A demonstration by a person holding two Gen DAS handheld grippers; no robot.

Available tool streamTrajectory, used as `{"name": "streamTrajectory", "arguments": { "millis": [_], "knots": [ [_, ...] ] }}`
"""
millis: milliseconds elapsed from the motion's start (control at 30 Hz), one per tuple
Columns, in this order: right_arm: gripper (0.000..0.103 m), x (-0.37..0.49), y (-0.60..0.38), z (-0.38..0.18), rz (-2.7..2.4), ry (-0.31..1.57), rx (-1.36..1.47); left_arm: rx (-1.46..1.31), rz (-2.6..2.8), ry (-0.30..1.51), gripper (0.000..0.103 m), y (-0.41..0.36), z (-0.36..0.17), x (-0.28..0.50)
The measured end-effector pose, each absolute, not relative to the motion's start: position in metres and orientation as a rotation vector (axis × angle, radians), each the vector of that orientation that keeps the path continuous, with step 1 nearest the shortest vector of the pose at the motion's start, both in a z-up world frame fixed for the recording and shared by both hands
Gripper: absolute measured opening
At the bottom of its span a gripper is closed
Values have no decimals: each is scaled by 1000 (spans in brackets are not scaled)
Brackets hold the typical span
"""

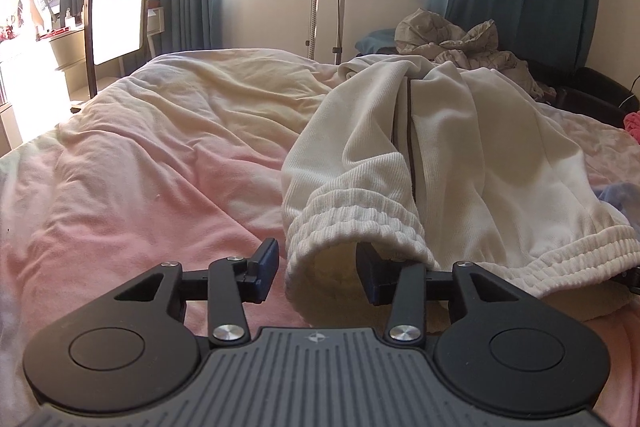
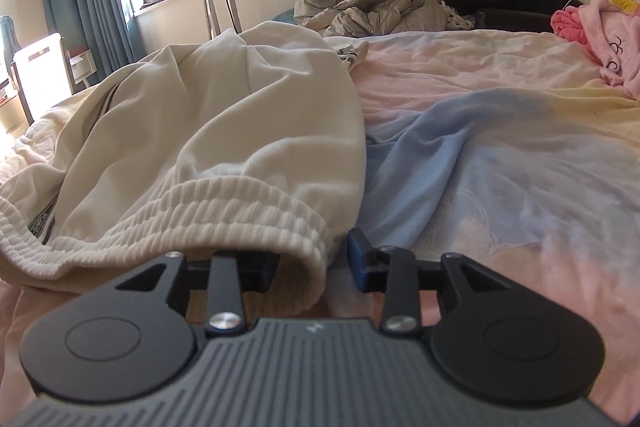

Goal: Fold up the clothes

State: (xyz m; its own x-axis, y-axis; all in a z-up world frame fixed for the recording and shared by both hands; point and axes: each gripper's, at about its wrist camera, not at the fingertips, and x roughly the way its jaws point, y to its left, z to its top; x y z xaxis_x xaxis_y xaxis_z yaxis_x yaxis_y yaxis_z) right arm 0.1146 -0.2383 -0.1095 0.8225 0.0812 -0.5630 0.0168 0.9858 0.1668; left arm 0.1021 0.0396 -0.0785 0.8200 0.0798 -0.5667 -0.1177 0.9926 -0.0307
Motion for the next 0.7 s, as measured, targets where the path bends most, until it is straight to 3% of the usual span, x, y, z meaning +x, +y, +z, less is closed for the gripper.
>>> {"name": "streamTrajectory", "arguments": {
  "millis": [100, 133, 233, 300, 333, 433, 700],
  "knots": [
    [14, 113, -242, -107, 5, 585, 161, -77, 119, 586, 47, 41, -79, 105],
    [12, 110, -240, -104, 3, 572, 151, -82, 128, 572, 47, 42, -78, 106],
    [11, 103, -237, -97, -4, 533, 123, -89, 135, 549, 47, 44, -77, 113],
    [11, 97, -234, -93, -9, 513, 113, -84, 110, 536, 35, 45, -75, 121],
    [11, 94, -234, -91, -12, 506, 115, -67, 105, 538, 23, 45, -73, 125],
    [11, 81, -232, -88, -2, 497, 118, -107, 107, 523, 14, 53, -57, 130],
    [11, 38, -191, -52, 141, 407, 108, -221, 33, 363, 11, 111, 42, 136]
  ]
}}
